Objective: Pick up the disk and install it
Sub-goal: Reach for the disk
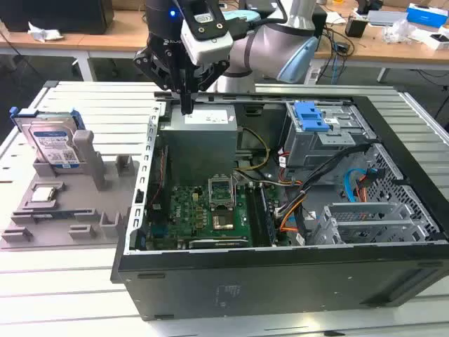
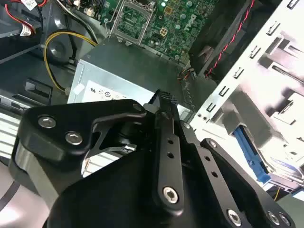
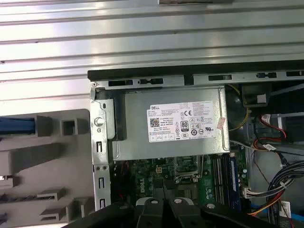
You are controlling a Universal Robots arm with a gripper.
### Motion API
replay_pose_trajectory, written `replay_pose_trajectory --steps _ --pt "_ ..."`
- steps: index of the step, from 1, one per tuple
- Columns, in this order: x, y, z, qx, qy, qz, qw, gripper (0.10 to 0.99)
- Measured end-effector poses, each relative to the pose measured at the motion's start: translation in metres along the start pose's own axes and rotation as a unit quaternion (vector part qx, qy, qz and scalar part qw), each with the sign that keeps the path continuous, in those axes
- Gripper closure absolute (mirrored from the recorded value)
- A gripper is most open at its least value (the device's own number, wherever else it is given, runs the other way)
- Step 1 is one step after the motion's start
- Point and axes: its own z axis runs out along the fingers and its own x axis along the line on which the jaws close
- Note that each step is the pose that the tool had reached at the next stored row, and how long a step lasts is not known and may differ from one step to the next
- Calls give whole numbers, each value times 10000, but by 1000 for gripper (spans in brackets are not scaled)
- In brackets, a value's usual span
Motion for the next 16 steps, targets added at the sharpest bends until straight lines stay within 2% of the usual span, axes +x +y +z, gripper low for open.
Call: replay_pose_trajectory --steps 4,8,10,13,16 --pt "184 -14 -6 0 0 0 10000 980" --pt "298 -23 -10 0 0 -1 10000 980" --pt "393 -30 -14 0 0 0 10000 980" --pt "491 -38 -17 0 0 -1 10000 980" --pt "665 -51 -23 0 0 -1 10000 980"
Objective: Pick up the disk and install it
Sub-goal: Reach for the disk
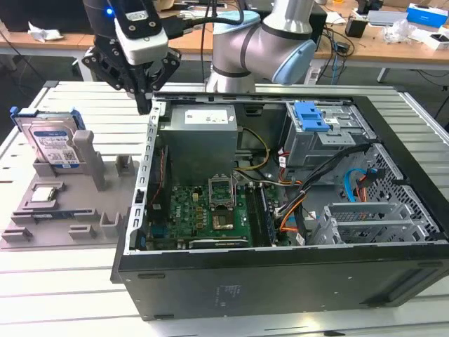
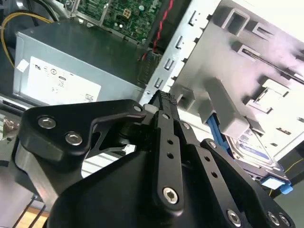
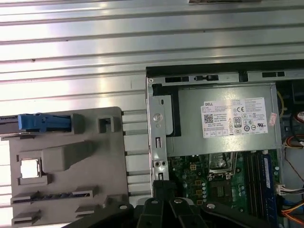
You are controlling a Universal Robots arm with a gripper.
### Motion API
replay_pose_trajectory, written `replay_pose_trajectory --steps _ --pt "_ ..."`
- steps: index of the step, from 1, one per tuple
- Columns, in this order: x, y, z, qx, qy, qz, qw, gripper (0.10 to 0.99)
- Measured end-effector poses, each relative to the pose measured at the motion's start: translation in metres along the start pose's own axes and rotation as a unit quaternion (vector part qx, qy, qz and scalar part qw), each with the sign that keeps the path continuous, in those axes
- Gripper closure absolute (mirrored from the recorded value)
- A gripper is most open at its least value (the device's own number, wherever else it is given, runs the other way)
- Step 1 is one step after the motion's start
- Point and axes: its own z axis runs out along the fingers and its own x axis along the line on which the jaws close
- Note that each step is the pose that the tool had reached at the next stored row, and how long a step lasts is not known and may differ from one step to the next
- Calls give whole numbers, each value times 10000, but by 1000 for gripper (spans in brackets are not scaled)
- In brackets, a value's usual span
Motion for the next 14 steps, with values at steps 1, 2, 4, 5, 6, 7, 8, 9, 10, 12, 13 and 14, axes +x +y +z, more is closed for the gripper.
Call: replay_pose_trajectory --steps 1,2,4,5,6,7,8,9,10,12,13,14 --pt "29 -2 -1 0 0 1 10000 980" --pt "54 -4 -2 0 0 1 10000 980" --pt "112 -8 -5 1 1 1 10000 980" --pt "137 -10 -5 0 0 0 10000 980" --pt "173 -13 -6 0 0 0 10000 980" --pt "200 -15 -7 0 0 0 10000 980" --pt "223 -17 -8 0 0 1 10000 980" --pt "263 -20 -10 0 0 1 10000 980" --pt "293 -22 -10 0 0 1 10000 980" --pt "343 -26 -12 0 0 0 10000 980" --pt "363 -28 -13 0 0 0 10000 980" --pt "398 -30 -14 0 0 0 10000 980"
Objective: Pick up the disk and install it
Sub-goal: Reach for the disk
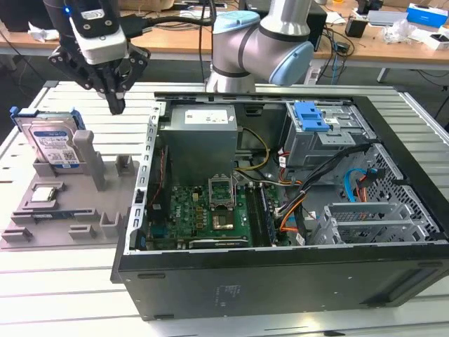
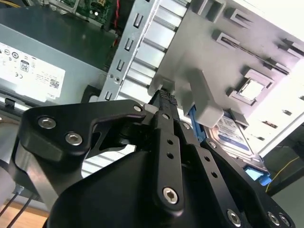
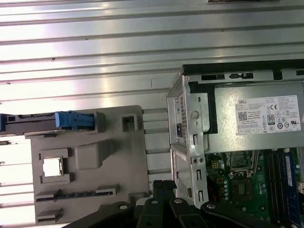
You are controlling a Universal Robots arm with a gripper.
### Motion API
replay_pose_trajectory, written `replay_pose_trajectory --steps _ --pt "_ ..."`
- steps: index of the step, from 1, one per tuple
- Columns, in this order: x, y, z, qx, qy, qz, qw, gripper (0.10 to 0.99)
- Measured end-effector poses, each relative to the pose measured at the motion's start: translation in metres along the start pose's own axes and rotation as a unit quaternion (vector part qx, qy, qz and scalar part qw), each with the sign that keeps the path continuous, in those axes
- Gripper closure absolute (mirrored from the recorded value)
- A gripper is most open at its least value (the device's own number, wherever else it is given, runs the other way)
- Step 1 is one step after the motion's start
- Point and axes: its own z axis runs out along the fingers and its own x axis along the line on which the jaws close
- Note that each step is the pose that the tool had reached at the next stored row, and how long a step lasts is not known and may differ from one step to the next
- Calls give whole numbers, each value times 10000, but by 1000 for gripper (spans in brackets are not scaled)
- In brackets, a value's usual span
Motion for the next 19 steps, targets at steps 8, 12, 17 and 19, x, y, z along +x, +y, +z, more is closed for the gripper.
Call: replay_pose_trajectory --steps 8,12,17,19 --pt "326 -25 -11 0 0 0 10000 980" --pt "540 -41 -18 0 0 1 10000 980" --pt "708 -53 -24 0 0 1 10000 980" --pt "769 -58 -26 0 0 1 10000 980"
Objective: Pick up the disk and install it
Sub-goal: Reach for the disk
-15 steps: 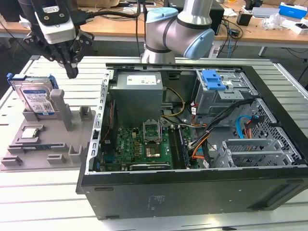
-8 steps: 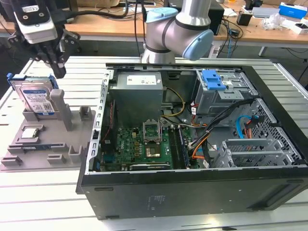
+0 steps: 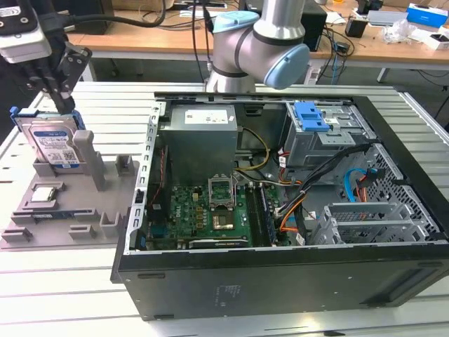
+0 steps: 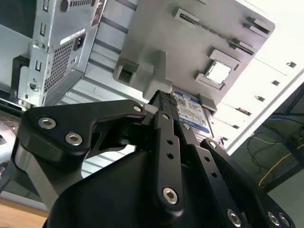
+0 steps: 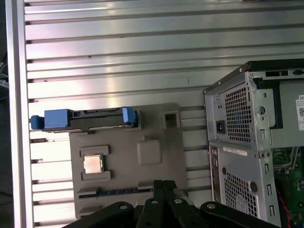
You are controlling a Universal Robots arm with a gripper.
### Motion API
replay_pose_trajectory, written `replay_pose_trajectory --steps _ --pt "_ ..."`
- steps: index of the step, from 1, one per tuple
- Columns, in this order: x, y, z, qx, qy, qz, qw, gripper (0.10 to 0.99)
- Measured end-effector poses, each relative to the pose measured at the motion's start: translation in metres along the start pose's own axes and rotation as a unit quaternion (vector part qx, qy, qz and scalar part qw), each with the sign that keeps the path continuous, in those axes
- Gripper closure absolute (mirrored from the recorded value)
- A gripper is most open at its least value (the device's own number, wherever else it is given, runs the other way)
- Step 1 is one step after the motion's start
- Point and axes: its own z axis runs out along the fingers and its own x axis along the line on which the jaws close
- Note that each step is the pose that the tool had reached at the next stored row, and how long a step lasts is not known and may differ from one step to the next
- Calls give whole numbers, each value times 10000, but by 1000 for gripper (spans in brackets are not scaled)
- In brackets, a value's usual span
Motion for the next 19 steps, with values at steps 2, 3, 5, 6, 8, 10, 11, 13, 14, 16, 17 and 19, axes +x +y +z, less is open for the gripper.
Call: replay_pose_trajectory --steps 2,3,5,6,8,10,11,13,14,16,17,19 --pt "52 -4 -2 0 0 -1 10000 980" --pt "81 -6 -2 0 0 -1 10000 980" --pt "193 -14 -6 0 0 0 10000 980" --pt "255 -18 -8 0 0 0 10000 980" --pt "316 -23 -9 0 0 0 10000 980" --pt "400 -30 -12 0 0 -1 10000 980" --pt "455 -33 -13 0 0 0 10000 980" --pt "522 -39 -16 0 0 0 10000 980" --pt "546 -40 -16 0 0 0 10000 980" --pt "592 -44 -18 0 0 0 10000 980" --pt "614 -46 -19 0 0 -1 10000 980" --pt "679 -51 -21 0 0 -1 10000 980"
